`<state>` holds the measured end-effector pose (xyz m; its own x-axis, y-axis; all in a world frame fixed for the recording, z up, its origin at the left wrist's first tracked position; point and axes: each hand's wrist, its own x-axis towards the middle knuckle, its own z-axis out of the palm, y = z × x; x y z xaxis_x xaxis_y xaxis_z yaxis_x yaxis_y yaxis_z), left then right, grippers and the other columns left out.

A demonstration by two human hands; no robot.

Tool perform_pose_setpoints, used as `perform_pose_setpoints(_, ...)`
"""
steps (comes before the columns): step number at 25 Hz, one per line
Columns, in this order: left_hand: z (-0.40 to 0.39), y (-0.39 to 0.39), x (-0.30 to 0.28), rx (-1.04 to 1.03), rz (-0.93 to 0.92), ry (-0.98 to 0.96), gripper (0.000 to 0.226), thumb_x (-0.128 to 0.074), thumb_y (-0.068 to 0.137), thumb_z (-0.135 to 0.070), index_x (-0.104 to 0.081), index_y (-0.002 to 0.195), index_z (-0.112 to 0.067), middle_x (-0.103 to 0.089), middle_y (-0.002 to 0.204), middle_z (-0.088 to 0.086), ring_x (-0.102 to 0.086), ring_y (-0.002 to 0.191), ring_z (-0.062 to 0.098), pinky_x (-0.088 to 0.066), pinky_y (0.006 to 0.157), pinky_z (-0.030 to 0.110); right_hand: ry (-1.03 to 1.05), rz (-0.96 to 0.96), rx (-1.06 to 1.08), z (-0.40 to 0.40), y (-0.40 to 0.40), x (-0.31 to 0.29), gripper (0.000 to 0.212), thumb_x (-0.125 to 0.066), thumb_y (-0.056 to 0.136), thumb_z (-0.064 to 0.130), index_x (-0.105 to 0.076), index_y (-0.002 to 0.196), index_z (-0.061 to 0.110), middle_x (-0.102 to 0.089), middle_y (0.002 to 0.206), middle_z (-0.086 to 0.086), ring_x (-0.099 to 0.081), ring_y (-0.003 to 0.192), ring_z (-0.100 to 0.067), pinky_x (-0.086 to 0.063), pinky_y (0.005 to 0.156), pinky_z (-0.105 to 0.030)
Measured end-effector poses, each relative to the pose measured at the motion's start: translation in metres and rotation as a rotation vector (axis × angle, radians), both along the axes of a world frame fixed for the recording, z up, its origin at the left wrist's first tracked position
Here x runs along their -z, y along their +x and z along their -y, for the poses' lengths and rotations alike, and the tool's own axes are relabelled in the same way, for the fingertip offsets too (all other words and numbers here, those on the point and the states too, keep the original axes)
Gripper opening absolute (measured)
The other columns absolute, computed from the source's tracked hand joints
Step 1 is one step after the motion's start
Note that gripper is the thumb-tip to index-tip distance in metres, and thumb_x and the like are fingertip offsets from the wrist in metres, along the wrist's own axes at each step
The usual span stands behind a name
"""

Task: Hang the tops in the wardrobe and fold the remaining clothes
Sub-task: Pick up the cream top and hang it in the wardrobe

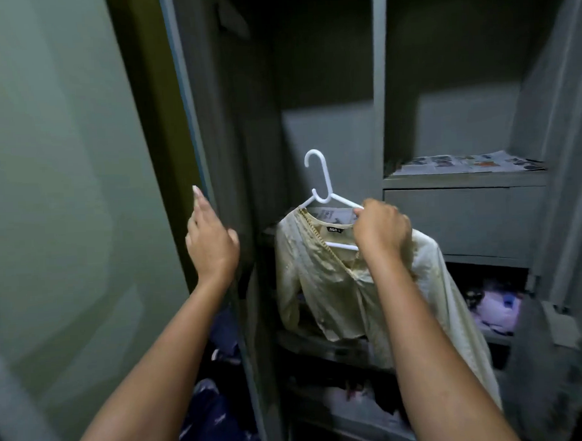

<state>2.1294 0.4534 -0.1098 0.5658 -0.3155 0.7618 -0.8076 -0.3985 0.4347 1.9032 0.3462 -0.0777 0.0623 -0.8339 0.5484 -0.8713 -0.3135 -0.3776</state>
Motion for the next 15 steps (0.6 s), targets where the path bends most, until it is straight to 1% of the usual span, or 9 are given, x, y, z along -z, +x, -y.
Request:
perform_pose_setpoints(1, -0.009, 0.011, 0.000, -0.015, -0.043, 0.022, 0.095, -0.062, 0.081, -0.011, 0.000, 0.152, -0.007, -0.044, 0.141, 0.015, -0.048, 0.117, 0.034, -0.044, 0.092, 0.047, -0.003, 0.012, -0.027, -0.004, 0.009, 0.001, 0.029, -0.043, 0.100, 0.031, -0.064, 0.112, 0.015, -0.067, 0.111, -0.012, -0.059, 0.107, -0.030, -0.038, 0.077, -0.033)
perform_pose_setpoints(2, -0.018, 0.024, 0.000, -0.045, -0.077, 0.034, 0.090, -0.060, 0.082, -0.009, -0.002, 0.151, -0.007, -0.050, 0.134, 0.015, -0.051, 0.112, 0.034, -0.044, 0.090, 0.046, -0.005, 0.024, -0.057, -0.008, 0.018, 0.001, 0.029, -0.043, 0.100, 0.031, -0.064, 0.111, 0.015, -0.067, 0.111, -0.012, -0.059, 0.106, -0.030, -0.038, 0.076, -0.033)
perform_pose_setpoints(3, -0.025, 0.036, -0.002, -0.071, -0.116, 0.042, 0.087, -0.058, 0.084, -0.006, -0.003, 0.151, -0.007, -0.051, 0.133, 0.015, -0.052, 0.110, 0.035, -0.044, 0.088, 0.046, -0.008, 0.032, -0.079, -0.011, 0.026, 0.001, 0.029, -0.043, 0.100, 0.031, -0.064, 0.111, 0.014, -0.067, 0.110, -0.013, -0.060, 0.105, -0.031, -0.038, 0.076, -0.033)
perform_pose_setpoints(5, -0.038, 0.060, -0.009, -0.100, -0.212, 0.049, 0.082, -0.053, 0.088, -0.001, -0.003, 0.152, -0.008, -0.044, 0.141, 0.015, -0.051, 0.115, 0.038, -0.043, 0.090, 0.046, -0.021, 0.037, -0.109, -0.016, 0.042, 0.002, 0.029, -0.042, 0.100, 0.032, -0.064, 0.109, 0.014, -0.067, 0.107, -0.013, -0.060, 0.103, -0.031, -0.040, 0.076, -0.034)
perform_pose_setpoints(8, -0.050, 0.096, -0.017, -0.053, -0.358, 0.081, 0.082, -0.049, 0.090, 0.004, 0.003, 0.152, -0.012, -0.031, 0.151, 0.014, -0.043, 0.127, 0.039, -0.036, 0.102, 0.044, -0.041, 0.032, -0.135, -0.021, 0.061, 0.003, 0.030, -0.041, 0.101, 0.032, -0.065, 0.106, 0.015, -0.068, 0.100, -0.011, -0.061, 0.095, -0.031, -0.038, 0.071, -0.034)
perform_pose_setpoints(10, -0.052, 0.114, -0.023, 0.007, -0.432, 0.066, 0.087, -0.053, 0.089, 0.004, 0.005, 0.152, -0.012, -0.028, 0.152, 0.016, -0.039, 0.132, 0.037, -0.034, 0.106, 0.043, -0.042, 0.029, -0.154, -0.020, 0.070, 0.005, 0.029, -0.042, 0.100, 0.031, -0.065, 0.105, 0.015, -0.068, 0.097, -0.011, -0.061, 0.092, -0.030, -0.038, 0.068, -0.034)
perform_pose_setpoints(12, -0.051, 0.123, -0.025, 0.027, -0.484, 0.051, 0.093, -0.059, 0.087, 0.000, 0.007, 0.152, -0.012, -0.027, 0.153, 0.017, -0.038, 0.133, 0.037, -0.034, 0.106, 0.044, -0.040, 0.026, -0.178, -0.018, 0.073, 0.007, 0.030, -0.042, 0.100, 0.033, -0.065, 0.106, 0.015, -0.068, 0.097, -0.010, -0.061, 0.091, -0.030, -0.036, 0.067, -0.033)
perform_pose_setpoints(13, -0.048, 0.124, -0.025, -0.012, -0.476, 0.038, 0.096, -0.061, 0.086, -0.002, 0.008, 0.152, -0.013, -0.023, 0.155, 0.015, -0.034, 0.135, 0.038, -0.032, 0.107, 0.045, -0.036, 0.030, -0.183, -0.015, 0.071, 0.006, 0.031, -0.041, 0.100, 0.033, -0.065, 0.107, 0.015, -0.068, 0.098, -0.010, -0.061, 0.092, -0.031, -0.036, 0.067, -0.033)
perform_pose_setpoints(15, -0.037, 0.114, -0.022, -0.186, -0.339, -0.010, 0.099, -0.062, 0.082, -0.007, 0.009, 0.151, -0.010, -0.005, 0.160, 0.011, -0.014, 0.145, 0.036, -0.020, 0.116, 0.048, -0.024, 0.053, -0.168, -0.007, 0.060, 0.000, 0.031, -0.041, 0.101, 0.033, -0.065, 0.108, 0.015, -0.068, 0.099, -0.010, -0.061, 0.093, -0.031, -0.036, 0.067, -0.033)
